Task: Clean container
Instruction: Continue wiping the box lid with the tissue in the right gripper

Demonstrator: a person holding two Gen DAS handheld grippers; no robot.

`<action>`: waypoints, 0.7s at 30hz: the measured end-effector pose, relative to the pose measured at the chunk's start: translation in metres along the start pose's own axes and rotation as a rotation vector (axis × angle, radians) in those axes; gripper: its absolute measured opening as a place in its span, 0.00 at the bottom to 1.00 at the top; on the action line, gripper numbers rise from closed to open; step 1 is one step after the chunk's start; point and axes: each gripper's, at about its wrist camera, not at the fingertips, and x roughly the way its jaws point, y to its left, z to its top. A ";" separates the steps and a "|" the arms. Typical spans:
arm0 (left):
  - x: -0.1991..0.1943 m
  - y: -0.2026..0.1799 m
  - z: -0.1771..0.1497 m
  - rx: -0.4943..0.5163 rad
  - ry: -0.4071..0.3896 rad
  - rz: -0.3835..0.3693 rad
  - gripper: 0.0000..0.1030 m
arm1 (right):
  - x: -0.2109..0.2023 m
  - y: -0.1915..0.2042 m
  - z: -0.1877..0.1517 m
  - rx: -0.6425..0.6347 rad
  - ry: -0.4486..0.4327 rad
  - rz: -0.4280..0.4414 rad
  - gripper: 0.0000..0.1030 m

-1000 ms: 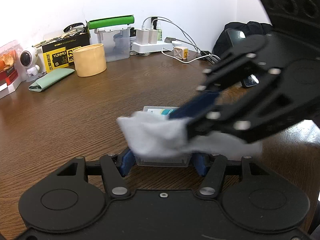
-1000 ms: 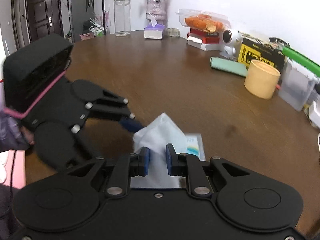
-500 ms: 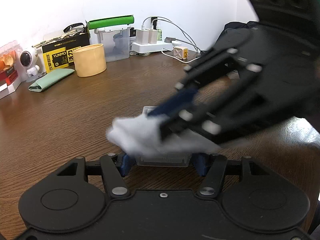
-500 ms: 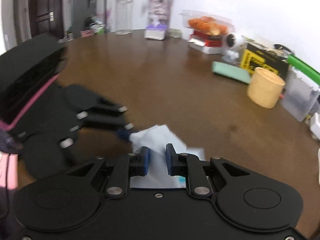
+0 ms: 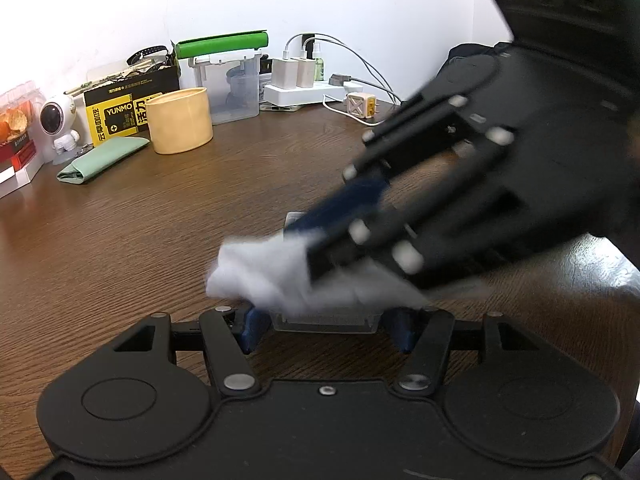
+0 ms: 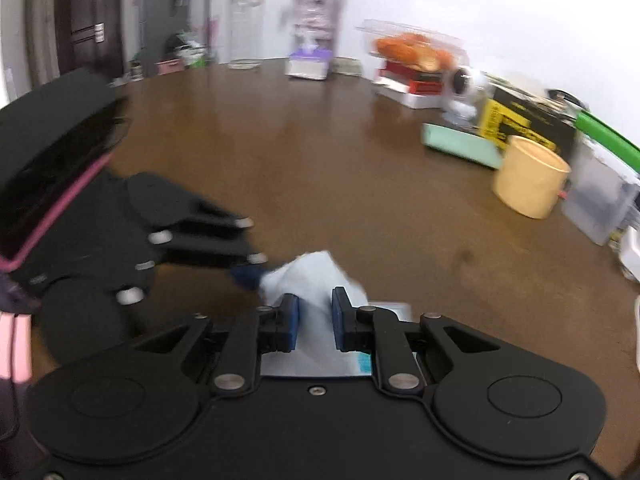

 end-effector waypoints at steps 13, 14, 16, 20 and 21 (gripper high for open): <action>-0.002 0.001 -0.002 0.002 0.000 0.001 0.58 | 0.003 -0.003 0.001 0.000 0.012 0.013 0.18; -0.002 0.001 -0.002 0.002 0.000 0.001 0.58 | 0.005 -0.008 0.003 0.009 0.011 -0.008 0.17; -0.002 0.001 -0.002 0.001 0.000 0.000 0.58 | 0.003 -0.019 0.001 0.024 0.022 -0.078 0.18; -0.002 0.002 -0.002 0.000 -0.001 -0.002 0.58 | -0.010 -0.023 -0.009 0.044 0.039 -0.092 0.17; -0.002 0.002 -0.002 0.000 0.000 -0.002 0.58 | -0.011 -0.018 -0.009 0.039 0.035 -0.066 0.17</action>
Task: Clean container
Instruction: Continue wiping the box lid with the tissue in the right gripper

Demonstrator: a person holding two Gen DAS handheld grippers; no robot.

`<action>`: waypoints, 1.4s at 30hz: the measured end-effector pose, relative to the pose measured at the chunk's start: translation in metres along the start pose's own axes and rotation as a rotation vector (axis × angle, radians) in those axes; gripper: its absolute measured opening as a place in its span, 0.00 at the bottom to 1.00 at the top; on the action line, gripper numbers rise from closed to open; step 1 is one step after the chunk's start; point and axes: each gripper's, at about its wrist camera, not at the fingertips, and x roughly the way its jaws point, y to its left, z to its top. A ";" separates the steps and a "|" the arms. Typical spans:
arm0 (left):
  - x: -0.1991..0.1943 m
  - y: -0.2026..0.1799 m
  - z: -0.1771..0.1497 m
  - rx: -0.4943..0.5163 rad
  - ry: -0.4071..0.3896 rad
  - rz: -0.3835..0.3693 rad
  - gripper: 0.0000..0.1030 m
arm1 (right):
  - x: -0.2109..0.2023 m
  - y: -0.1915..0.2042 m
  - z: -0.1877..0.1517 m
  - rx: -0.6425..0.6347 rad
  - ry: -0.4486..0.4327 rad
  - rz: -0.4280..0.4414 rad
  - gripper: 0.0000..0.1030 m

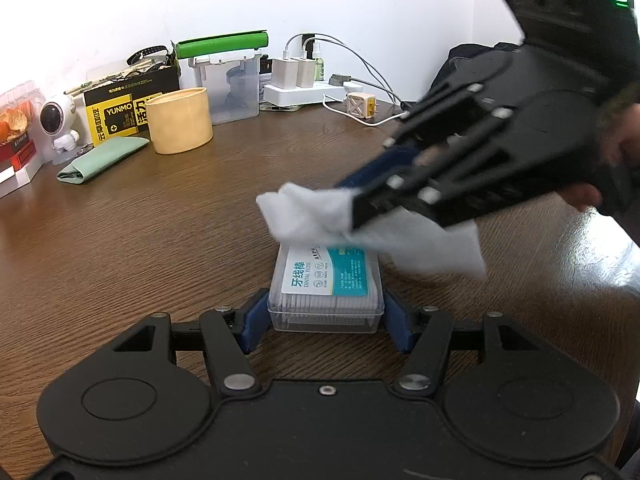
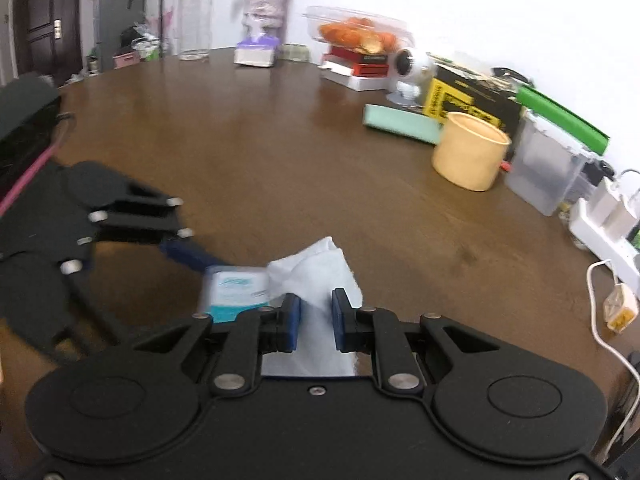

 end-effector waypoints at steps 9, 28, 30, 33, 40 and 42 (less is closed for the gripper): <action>0.000 0.003 0.001 0.000 0.001 -0.001 0.58 | 0.014 0.000 0.009 0.005 -0.018 -0.012 0.17; 0.000 -0.003 0.000 0.002 0.000 0.000 0.58 | -0.006 -0.001 -0.002 -0.002 0.028 0.046 0.16; -0.001 -0.003 0.000 0.002 0.000 0.000 0.58 | -0.007 0.011 0.000 -0.018 0.022 0.109 0.16; -0.001 -0.002 0.000 0.003 0.000 0.000 0.58 | 0.006 0.028 0.010 -0.066 0.000 0.135 0.16; 0.000 0.001 0.001 0.001 0.000 -0.002 0.58 | 0.002 0.000 0.005 -0.012 0.016 -0.007 0.16; 0.000 0.001 0.001 0.001 0.000 -0.002 0.58 | -0.007 0.000 -0.003 -0.003 0.027 0.012 0.16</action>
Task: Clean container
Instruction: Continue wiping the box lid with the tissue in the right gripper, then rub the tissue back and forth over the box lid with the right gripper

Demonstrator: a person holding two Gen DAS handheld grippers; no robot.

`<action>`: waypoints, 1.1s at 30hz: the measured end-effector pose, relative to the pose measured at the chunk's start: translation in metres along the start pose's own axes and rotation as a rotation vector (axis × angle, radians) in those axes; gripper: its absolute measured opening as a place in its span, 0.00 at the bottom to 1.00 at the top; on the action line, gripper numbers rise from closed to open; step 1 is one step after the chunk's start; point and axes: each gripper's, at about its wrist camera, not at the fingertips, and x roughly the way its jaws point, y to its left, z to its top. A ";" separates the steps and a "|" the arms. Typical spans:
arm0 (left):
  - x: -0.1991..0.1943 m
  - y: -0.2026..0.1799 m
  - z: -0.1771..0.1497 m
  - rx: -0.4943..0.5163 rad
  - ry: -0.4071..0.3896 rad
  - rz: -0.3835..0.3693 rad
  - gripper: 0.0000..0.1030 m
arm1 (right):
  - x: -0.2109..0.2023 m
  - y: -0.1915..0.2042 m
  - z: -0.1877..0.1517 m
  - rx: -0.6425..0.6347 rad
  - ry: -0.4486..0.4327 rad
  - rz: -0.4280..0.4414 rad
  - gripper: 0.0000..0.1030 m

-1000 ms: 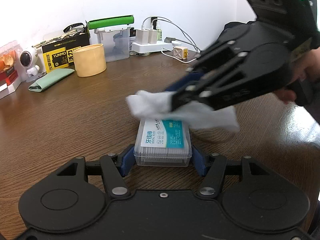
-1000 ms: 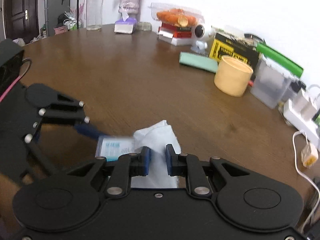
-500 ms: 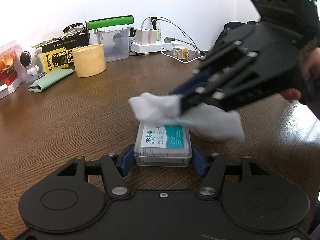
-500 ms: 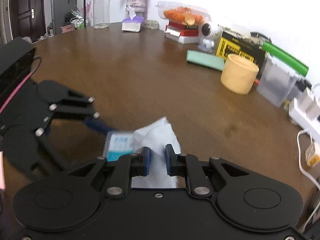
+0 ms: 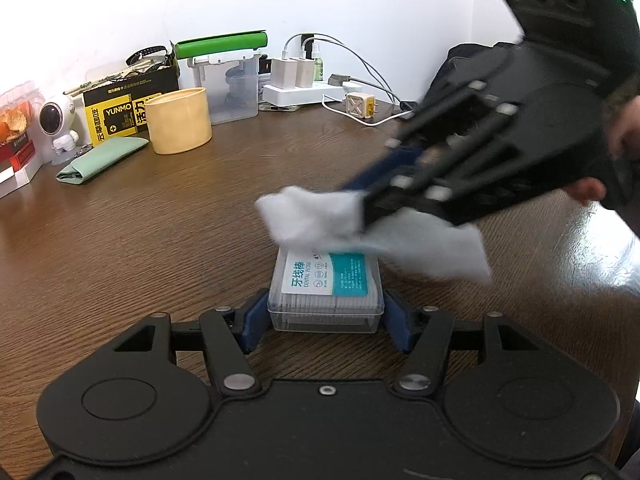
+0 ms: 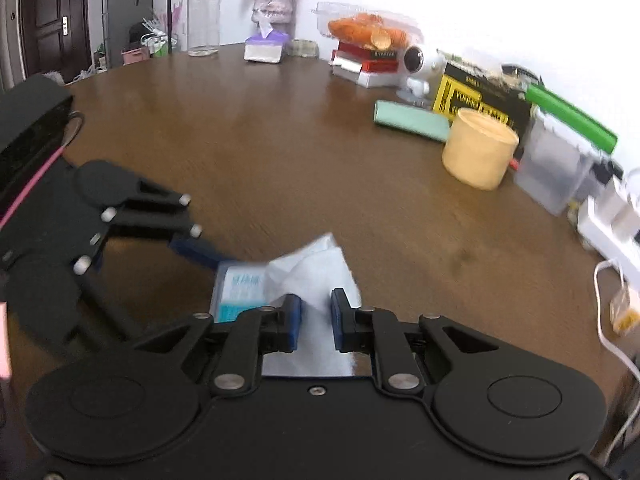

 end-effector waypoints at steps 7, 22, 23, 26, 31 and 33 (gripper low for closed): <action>0.000 0.000 0.000 0.001 0.001 0.001 0.58 | 0.004 0.026 0.005 -0.039 -0.038 0.109 0.16; 0.000 0.002 0.000 0.001 0.001 0.002 0.58 | 0.003 0.026 -0.001 0.012 -0.061 0.126 0.17; 0.001 0.002 0.000 0.002 0.001 0.003 0.58 | 0.007 0.027 0.003 0.012 -0.065 0.126 0.17; 0.001 0.002 0.000 0.001 0.001 0.003 0.58 | 0.017 0.021 0.010 0.016 -0.081 0.084 0.17; 0.001 0.003 0.000 -0.001 0.000 0.000 0.58 | 0.009 -0.006 0.000 0.076 -0.068 -0.034 0.18; 0.001 0.003 0.000 -0.002 0.000 -0.001 0.58 | 0.000 -0.009 -0.010 0.099 -0.066 -0.054 0.17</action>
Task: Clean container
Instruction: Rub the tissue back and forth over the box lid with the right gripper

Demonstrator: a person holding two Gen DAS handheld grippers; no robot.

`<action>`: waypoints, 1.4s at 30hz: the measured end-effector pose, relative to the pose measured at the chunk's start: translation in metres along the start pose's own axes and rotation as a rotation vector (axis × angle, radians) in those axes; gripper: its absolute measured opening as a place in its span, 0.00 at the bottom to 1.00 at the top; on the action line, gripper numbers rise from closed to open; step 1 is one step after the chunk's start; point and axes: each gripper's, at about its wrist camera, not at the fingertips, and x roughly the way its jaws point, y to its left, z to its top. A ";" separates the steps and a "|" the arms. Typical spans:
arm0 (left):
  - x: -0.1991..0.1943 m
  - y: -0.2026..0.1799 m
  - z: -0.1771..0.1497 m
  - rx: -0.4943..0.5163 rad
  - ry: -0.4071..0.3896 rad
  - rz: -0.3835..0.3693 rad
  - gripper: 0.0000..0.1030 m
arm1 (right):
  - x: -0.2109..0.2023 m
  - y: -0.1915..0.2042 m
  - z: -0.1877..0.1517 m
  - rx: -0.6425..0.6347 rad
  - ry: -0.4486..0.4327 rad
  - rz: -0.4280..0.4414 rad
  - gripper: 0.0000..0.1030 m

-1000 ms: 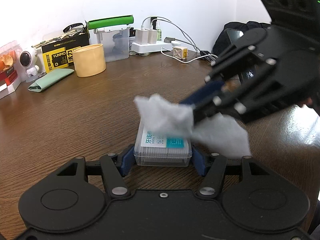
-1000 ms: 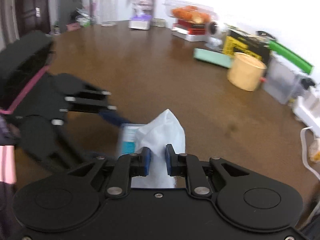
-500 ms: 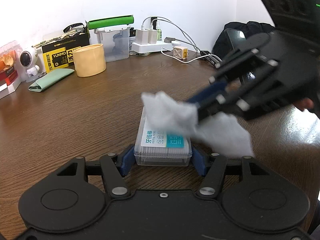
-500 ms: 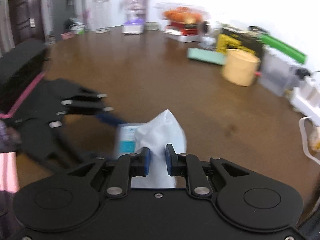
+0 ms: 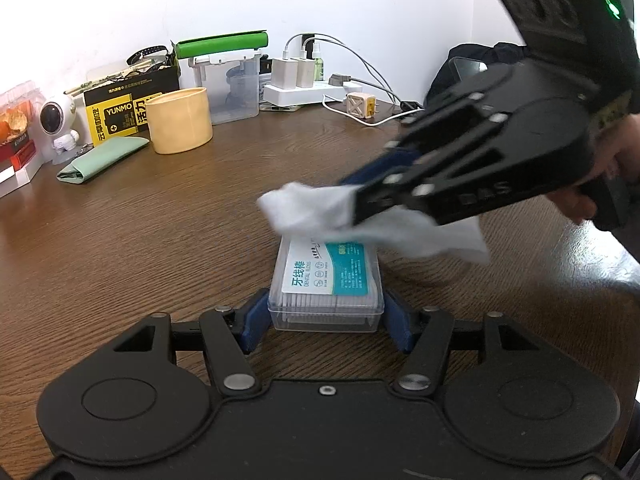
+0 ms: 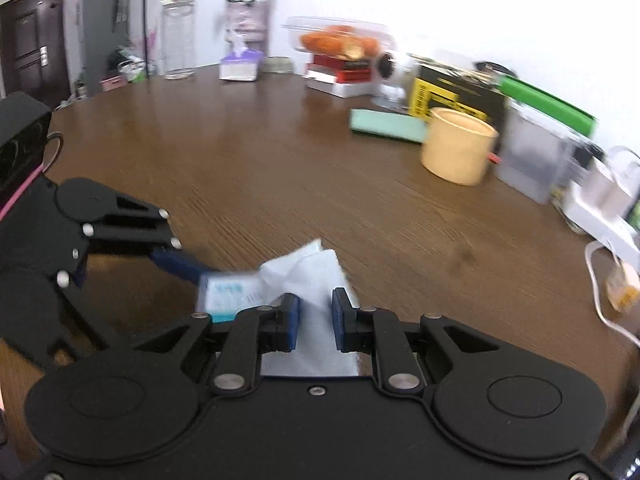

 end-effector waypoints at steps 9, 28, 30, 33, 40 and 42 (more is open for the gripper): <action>0.000 0.000 0.000 0.001 0.000 0.000 0.58 | 0.001 0.030 0.000 -0.015 -0.029 0.128 0.17; -0.001 -0.004 -0.001 0.003 0.001 0.008 0.58 | 0.015 0.027 0.007 0.003 -0.053 0.090 0.17; -0.001 -0.003 -0.001 0.002 0.001 0.007 0.58 | 0.018 0.017 0.010 0.020 -0.051 0.022 0.17; -0.001 -0.001 -0.001 0.000 0.001 0.005 0.58 | 0.007 0.004 0.001 0.042 -0.033 0.011 0.17; -0.001 -0.001 0.000 -0.001 0.001 0.005 0.58 | 0.006 0.033 -0.003 0.002 -0.048 0.148 0.17; -0.001 -0.001 0.000 -0.001 0.001 0.006 0.58 | 0.014 0.035 0.005 -0.017 -0.054 0.131 0.17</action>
